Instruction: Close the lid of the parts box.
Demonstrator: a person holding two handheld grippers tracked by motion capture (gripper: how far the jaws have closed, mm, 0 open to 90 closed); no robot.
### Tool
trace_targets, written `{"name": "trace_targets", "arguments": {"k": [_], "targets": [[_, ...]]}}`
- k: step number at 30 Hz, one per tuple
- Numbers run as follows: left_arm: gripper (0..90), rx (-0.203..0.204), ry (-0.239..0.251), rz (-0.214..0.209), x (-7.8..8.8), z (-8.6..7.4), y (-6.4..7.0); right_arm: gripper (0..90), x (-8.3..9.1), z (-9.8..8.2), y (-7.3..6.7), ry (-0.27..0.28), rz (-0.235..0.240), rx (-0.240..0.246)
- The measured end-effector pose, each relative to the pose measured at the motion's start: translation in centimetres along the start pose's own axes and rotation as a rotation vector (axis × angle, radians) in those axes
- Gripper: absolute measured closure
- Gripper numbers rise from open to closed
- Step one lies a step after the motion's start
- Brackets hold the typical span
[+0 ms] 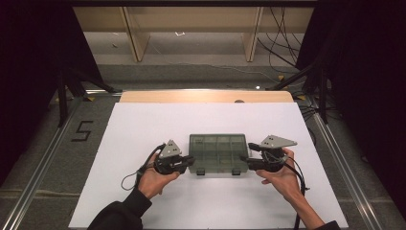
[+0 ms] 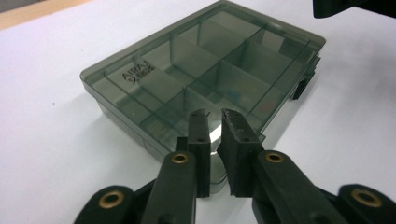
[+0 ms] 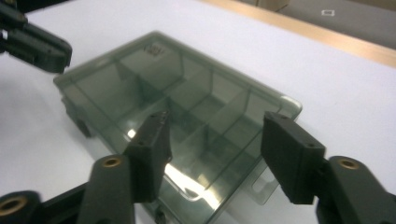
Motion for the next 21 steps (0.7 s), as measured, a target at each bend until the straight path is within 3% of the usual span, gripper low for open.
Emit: {"name": "trace_targets", "arguments": {"k": [1, 5, 10, 16, 21], "targets": [[79.5, -0.008, -0.005, -0.006, 0.2, 0.1, -0.1, 40.5, 0.2, 0.2, 0.1, 0.018, -0.013, -0.011], [75.3, 0.007, 0.054, -0.015, 0.7, 1.0, -0.1, 35.3, 0.6, 1.1, 0.1, 0.082, -0.026, -0.029], [69.4, -0.006, 0.113, -0.015, 1.9, 2.0, -0.3, 31.6, 1.2, 1.8, -0.1, 0.141, -0.035, -0.033], [60.4, 0.018, 0.168, -0.035, 3.4, 2.8, -0.4, 24.4, 1.6, 2.1, -1.0, 0.165, -0.024, -0.027], [51.9, -0.02, 0.194, -0.024, 4.5, 2.9, -0.4, 20.6, 2.1, 2.5, -1.5, 0.209, -0.018, -0.032]]}}
Point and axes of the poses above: each handheld gripper's, and its own axes: x roughly backward along the jaws, z roughly out of its top, y roughly to its right, the point moved 9 cm from there along -x, roughly forward along the jaws, and after that the axes turned 1 degree about z, right-handed, at the moved point
